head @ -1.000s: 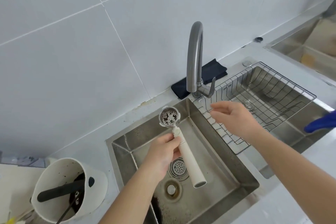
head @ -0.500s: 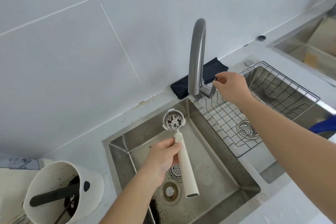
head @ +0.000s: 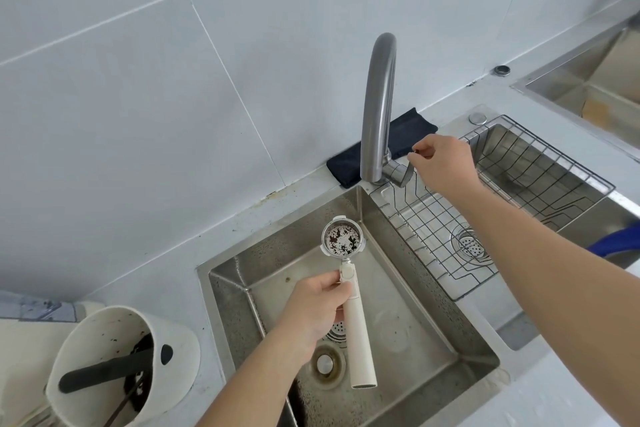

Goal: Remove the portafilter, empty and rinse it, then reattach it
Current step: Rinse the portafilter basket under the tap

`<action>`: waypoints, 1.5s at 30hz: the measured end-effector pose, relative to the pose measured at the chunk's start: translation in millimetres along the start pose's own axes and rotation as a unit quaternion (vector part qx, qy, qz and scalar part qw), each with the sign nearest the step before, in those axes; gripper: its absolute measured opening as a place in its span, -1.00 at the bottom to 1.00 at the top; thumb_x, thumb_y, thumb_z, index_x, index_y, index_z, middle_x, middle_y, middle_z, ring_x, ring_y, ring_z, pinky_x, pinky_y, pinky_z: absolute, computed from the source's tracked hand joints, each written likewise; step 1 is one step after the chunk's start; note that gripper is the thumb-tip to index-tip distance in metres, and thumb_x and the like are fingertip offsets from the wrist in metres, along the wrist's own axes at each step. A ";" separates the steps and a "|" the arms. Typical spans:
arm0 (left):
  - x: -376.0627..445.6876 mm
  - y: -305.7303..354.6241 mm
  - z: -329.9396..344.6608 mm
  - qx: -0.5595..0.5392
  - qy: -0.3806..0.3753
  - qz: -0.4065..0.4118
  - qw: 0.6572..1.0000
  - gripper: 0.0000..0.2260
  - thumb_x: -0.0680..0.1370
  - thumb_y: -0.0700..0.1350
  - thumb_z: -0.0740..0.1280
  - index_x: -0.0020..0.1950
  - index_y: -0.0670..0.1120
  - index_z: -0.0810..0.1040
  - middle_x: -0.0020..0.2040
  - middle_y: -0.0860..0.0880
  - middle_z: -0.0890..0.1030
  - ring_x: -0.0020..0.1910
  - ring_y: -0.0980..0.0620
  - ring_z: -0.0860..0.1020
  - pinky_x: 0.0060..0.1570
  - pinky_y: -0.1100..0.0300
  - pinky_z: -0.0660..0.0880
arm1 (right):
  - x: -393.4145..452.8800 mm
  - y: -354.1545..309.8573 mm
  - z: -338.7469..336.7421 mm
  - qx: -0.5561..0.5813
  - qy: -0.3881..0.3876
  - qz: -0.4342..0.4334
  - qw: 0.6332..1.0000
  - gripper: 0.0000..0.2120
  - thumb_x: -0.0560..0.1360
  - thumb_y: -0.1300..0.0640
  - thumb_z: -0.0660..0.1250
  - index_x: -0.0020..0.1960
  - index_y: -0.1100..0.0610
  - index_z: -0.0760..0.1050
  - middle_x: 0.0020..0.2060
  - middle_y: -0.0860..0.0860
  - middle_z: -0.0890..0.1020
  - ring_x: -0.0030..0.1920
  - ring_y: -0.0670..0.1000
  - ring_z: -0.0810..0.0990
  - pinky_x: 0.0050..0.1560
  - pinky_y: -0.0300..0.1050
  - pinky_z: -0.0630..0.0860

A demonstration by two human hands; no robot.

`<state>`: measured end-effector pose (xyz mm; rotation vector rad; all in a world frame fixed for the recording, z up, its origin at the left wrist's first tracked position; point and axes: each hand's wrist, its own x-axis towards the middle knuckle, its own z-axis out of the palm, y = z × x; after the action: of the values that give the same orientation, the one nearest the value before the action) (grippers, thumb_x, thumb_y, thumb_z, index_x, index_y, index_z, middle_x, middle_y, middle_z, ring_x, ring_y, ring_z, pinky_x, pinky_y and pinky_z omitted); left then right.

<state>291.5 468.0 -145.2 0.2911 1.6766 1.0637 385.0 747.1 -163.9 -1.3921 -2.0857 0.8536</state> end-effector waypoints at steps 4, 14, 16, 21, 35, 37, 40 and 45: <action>0.0 -1.4 -3.1 0.001 0.001 -0.005 1.000 -0.85 0.59 -0.26 0.30 0.00 -0.10 0.66 -0.13 -0.09 0.65 -0.13 0.00 0.60 0.07 0.03 0.57 | -4.2 4.4 0.2 0.012 0.010 0.007 1.000 -0.86 0.50 0.11 0.37 0.01 0.12 0.64 -0.26 -0.05 0.64 -0.16 -0.02 0.61 -0.17 -0.26 0.43; 0.7 2.5 -4.2 -0.002 0.017 -0.006 1.000 -0.82 0.58 -0.26 0.29 -0.08 -0.06 0.66 -0.18 -0.07 0.65 -0.17 0.00 0.60 0.07 0.00 0.57 | -8.2 8.7 0.1 0.031 0.018 0.015 0.999 -0.85 0.49 0.08 0.39 0.01 0.10 0.65 -0.21 -0.03 0.66 -0.13 0.01 0.65 -0.10 -0.13 0.58; 0.5 3.5 -4.2 -0.003 0.021 -0.004 1.000 -0.82 0.58 -0.26 0.30 -0.07 -0.06 0.66 -0.16 -0.08 0.65 -0.16 -0.01 0.60 0.08 0.00 0.57 | -8.9 9.5 0.1 0.036 0.020 0.015 0.999 -0.87 0.49 0.08 0.39 -0.01 0.09 0.65 -0.22 -0.04 0.66 -0.13 -0.01 0.64 -0.09 -0.16 0.55; -1.3 5.0 -4.2 -0.004 0.020 -0.001 1.000 -0.85 0.57 -0.27 0.30 -0.06 -0.10 0.66 -0.14 -0.11 0.64 -0.16 -0.03 0.59 0.06 0.00 0.57 | -11.8 12.2 0.4 0.050 0.019 0.025 0.998 -0.86 0.51 0.09 0.40 0.02 0.10 0.65 -0.20 -0.06 0.65 -0.15 -0.07 0.61 -0.19 -0.36 0.41; 2.9 7.9 0.3 0.003 0.019 0.002 1.000 -0.82 0.56 -0.26 0.32 -0.09 -0.02 0.66 -0.18 -0.05 0.65 -0.16 0.00 0.60 0.04 0.03 0.58 | -12.6 16.8 2.0 0.067 0.013 0.048 0.996 -0.78 0.54 0.06 0.37 0.13 0.08 0.64 -0.13 -0.07 0.66 -0.22 -0.29 0.53 -0.33 -0.51 0.31; 4.6 8.1 0.7 0.008 0.018 0.006 1.000 -0.84 0.56 -0.26 0.32 -0.05 -0.04 0.67 -0.17 -0.06 0.65 -0.15 -0.01 0.60 0.06 0.00 0.58 | -12.4 16.0 1.5 0.068 0.011 0.049 0.996 -0.79 0.54 0.07 0.36 0.14 0.08 0.64 -0.15 -0.09 0.65 -0.25 -0.27 0.54 -0.42 -0.54 0.32; 7.8 8.4 1.4 0.015 0.019 0.014 1.000 -0.85 0.56 -0.25 0.32 -0.03 -0.06 0.67 -0.19 -0.04 0.65 -0.16 0.00 0.59 0.03 0.03 0.58 | -12.4 14.2 0.5 0.070 0.008 0.048 0.996 -0.80 0.54 0.09 0.37 0.13 0.10 0.63 -0.22 -0.17 0.61 -0.34 -0.19 0.55 -0.53 -0.55 0.33; 14.1 12.1 3.2 0.043 0.021 0.035 0.998 -0.82 0.55 -0.25 0.32 -0.04 0.00 0.66 -0.15 -0.02 0.69 -0.17 0.03 0.61 0.00 0.09 0.58 | -11.5 12.2 -0.3 0.068 0.006 0.049 0.996 -0.81 0.54 0.09 0.37 0.12 0.10 0.63 -0.23 -0.19 0.60 -0.36 -0.17 0.55 -0.54 -0.55 0.33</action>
<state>285.0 485.7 -145.1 0.3879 1.7648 1.0565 397.0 739.9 -173.2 -1.4330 -1.9254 1.0041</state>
